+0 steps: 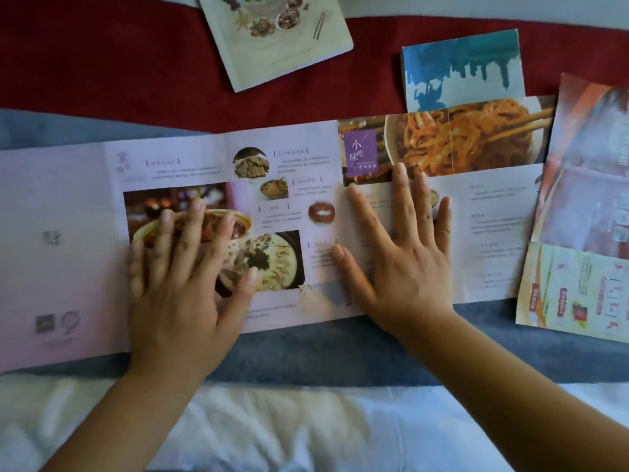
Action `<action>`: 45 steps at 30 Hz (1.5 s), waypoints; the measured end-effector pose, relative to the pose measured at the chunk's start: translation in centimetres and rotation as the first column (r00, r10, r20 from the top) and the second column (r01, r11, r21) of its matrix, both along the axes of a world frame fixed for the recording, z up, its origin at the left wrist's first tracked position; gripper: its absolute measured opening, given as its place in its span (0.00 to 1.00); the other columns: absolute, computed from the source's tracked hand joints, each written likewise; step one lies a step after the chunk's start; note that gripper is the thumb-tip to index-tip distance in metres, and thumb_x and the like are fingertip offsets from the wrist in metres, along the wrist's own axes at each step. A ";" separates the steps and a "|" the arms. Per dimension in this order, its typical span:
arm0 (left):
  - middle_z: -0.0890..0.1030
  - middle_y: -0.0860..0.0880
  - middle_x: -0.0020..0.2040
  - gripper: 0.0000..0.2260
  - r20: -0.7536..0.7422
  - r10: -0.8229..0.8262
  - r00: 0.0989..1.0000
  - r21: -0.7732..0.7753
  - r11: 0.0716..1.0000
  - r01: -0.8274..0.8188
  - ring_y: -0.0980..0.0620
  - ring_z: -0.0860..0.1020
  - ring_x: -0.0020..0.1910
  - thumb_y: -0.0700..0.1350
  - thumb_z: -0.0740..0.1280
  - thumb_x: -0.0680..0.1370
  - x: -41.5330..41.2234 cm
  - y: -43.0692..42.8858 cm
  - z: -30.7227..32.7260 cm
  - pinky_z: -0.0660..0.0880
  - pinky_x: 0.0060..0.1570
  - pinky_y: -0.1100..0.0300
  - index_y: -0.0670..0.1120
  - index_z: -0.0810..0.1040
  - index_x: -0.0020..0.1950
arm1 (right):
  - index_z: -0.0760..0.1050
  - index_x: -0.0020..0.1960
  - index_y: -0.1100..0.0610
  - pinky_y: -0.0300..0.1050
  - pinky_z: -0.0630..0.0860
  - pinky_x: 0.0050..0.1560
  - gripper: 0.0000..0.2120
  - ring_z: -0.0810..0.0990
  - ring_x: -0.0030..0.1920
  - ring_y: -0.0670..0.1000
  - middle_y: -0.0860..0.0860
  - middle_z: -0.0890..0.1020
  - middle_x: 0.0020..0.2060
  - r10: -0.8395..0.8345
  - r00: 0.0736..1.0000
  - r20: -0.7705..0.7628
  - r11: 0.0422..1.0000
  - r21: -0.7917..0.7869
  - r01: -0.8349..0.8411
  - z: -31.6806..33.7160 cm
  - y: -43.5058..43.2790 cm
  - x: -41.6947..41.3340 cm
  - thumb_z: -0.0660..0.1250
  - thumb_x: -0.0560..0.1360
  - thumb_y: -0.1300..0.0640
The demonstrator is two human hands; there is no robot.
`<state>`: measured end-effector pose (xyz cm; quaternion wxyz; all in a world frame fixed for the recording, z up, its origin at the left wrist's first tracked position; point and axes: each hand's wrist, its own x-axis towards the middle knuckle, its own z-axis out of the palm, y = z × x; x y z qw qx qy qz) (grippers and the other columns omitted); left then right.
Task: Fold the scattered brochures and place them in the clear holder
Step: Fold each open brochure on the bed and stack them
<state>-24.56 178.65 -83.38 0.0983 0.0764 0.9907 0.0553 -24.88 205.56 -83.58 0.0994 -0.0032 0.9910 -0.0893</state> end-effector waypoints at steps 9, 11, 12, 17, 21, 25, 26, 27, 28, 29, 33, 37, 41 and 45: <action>0.50 0.44 0.84 0.41 -0.013 0.322 0.946 -0.074 0.944 -0.323 0.39 0.50 0.82 0.76 0.50 0.75 -0.8 -10.4 -0.2 0.50 0.76 0.30 0.58 0.48 0.83 | 0.47 0.84 0.41 0.69 0.42 0.80 0.35 0.38 0.83 0.62 0.58 0.43 0.84 0.011 1.000 0.000 1.000 0.020 -0.011 -0.2 0.2 -0.3 0.48 0.81 0.30; 0.48 0.44 0.84 0.42 -0.011 0.299 0.954 -0.068 0.952 -0.299 0.39 0.48 0.82 0.76 0.50 0.75 -0.5 -10.4 -0.4 0.47 0.77 0.32 0.57 0.47 0.83 | 0.47 0.84 0.41 0.69 0.41 0.79 0.35 0.39 0.82 0.64 0.59 0.43 0.84 -0.002 1.000 0.008 0.999 0.047 0.001 0.0 -0.1 -0.4 0.47 0.81 0.30; 0.48 0.43 0.84 0.43 -0.010 0.293 0.956 -0.053 0.955 -0.293 0.39 0.47 0.82 0.77 0.49 0.75 -0.5 -10.3 -0.5 0.46 0.78 0.34 0.56 0.47 0.84 | 0.46 0.84 0.41 0.69 0.40 0.79 0.35 0.39 0.82 0.65 0.59 0.43 0.84 -0.011 1.000 0.015 0.998 0.060 0.010 0.1 -0.4 -0.4 0.47 0.81 0.30; 0.45 0.43 0.84 0.45 -0.008 0.278 0.961 -0.011 0.961 -0.278 0.39 0.45 0.82 0.77 0.47 0.75 -0.7 -9.3 -0.7 0.45 0.78 0.36 0.52 0.44 0.84 | 0.43 0.83 0.38 0.69 0.38 0.79 0.32 0.38 0.82 0.65 0.59 0.42 0.83 -0.049 0.997 0.053 0.997 0.066 0.046 0.6 -2.2 -1.0 0.42 0.82 0.32; 0.42 0.44 0.84 0.47 0.001 0.268 0.963 0.000 0.963 -0.268 0.40 0.42 0.83 0.79 0.45 0.74 -1.0 -8.4 -0.6 0.44 0.79 0.36 0.51 0.42 0.84 | 0.44 0.83 0.37 0.68 0.36 0.79 0.32 0.37 0.82 0.63 0.56 0.41 0.84 -0.020 0.998 0.056 1.000 0.012 0.019 1.3 -4.0 -2.1 0.39 0.81 0.31; 0.44 0.43 0.84 0.48 -0.001 0.256 0.967 -0.006 0.967 -0.256 0.39 0.43 0.82 0.80 0.46 0.73 -0.8 -8.1 -0.4 0.46 0.78 0.35 0.52 0.42 0.84 | 0.45 0.84 0.39 0.67 0.37 0.79 0.34 0.39 0.83 0.61 0.53 0.43 0.84 0.013 0.999 -0.035 0.983 -0.182 -0.019 3.0 -6.7 -2.8 0.37 0.81 0.30; 0.44 0.42 0.84 0.48 -0.004 0.259 0.966 -0.007 0.966 -0.259 0.39 0.44 0.82 0.80 0.46 0.73 -0.8 -8.1 -0.4 0.46 0.78 0.35 0.51 0.43 0.84 | 0.45 0.84 0.40 0.67 0.37 0.80 0.34 0.39 0.83 0.60 0.53 0.44 0.84 0.029 0.998 -0.050 0.973 -0.229 -0.040 3.5 -7.5 -2.9 0.38 0.81 0.29; 0.45 0.42 0.84 0.48 -0.008 0.263 0.965 -0.010 0.965 -0.263 0.39 0.45 0.82 0.80 0.46 0.73 -0.8 -8.0 -0.4 0.46 0.78 0.35 0.51 0.44 0.84 | 0.44 0.84 0.40 0.66 0.38 0.80 0.35 0.39 0.83 0.60 0.53 0.44 0.84 0.054 0.997 -0.051 0.964 -0.258 -0.065 4.0 -8.3 -2.9 0.39 0.80 0.29; 0.45 0.42 0.84 0.48 -0.014 0.266 0.964 -0.014 0.964 -0.266 0.39 0.45 0.82 0.80 0.46 0.73 -0.8 -8.0 -0.5 0.46 0.78 0.35 0.51 0.45 0.84 | 0.43 0.84 0.40 0.66 0.38 0.80 0.36 0.39 0.83 0.60 0.53 0.43 0.84 0.082 0.996 -0.041 0.960 -0.266 -0.090 4.3 -9.1 -3.0 0.41 0.80 0.28; 0.45 0.42 0.84 0.49 -0.020 0.268 0.963 -0.017 0.963 -0.269 0.39 0.45 0.82 0.80 0.46 0.73 -0.9 -7.9 -0.5 0.47 0.78 0.35 0.51 0.45 0.84 | 0.42 0.84 0.40 0.66 0.38 0.80 0.36 0.38 0.83 0.60 0.54 0.42 0.84 0.106 0.994 -0.023 0.959 -0.261 -0.108 4.5 -9.8 -3.0 0.43 0.80 0.28; 0.43 0.44 0.84 0.49 -0.029 0.284 0.958 -0.017 0.959 -0.284 0.40 0.44 0.83 0.81 0.49 0.72 -0.9 -7.8 -0.9 0.46 0.78 0.36 0.52 0.43 0.84 | 0.42 0.85 0.44 0.68 0.40 0.80 0.35 0.37 0.82 0.62 0.57 0.40 0.84 0.115 0.993 0.001 0.966 -0.234 -0.112 4.0 -11.5 -2.9 0.50 0.82 0.36; 0.44 0.44 0.84 0.48 -0.032 0.272 0.962 0.023 0.962 -0.272 0.40 0.44 0.83 0.80 0.49 0.73 -0.9 -8.0 -0.8 0.45 0.78 0.36 0.53 0.44 0.84 | 0.46 0.85 0.44 0.68 0.39 0.80 0.31 0.39 0.83 0.63 0.56 0.43 0.84 0.143 0.990 -0.014 0.978 -0.152 -0.144 1.8 -11.7 -2.8 0.49 0.84 0.40; 0.46 0.44 0.84 0.46 0.009 0.282 0.959 0.101 0.954 -0.281 0.41 0.44 0.83 0.78 0.48 0.74 -0.9 -7.9 -0.1 0.44 0.79 0.38 0.52 0.47 0.84 | 0.43 0.85 0.43 0.69 0.40 0.79 0.31 0.37 0.82 0.64 0.57 0.41 0.84 0.170 0.985 0.031 0.985 0.010 -0.170 -0.7 -11.3 -2.4 0.45 0.84 0.37; 0.49 0.45 0.84 0.43 0.083 0.281 0.956 0.278 0.915 -0.293 0.45 0.45 0.83 0.74 0.49 0.75 -1.0 -7.1 1.1 0.43 0.79 0.39 0.51 0.50 0.84 | 0.49 0.85 0.45 0.70 0.42 0.79 0.31 0.42 0.82 0.66 0.59 0.47 0.84 0.154 0.987 -0.052 0.988 -0.005 -0.154 -1.6 -12.3 -2.4 0.47 0.84 0.37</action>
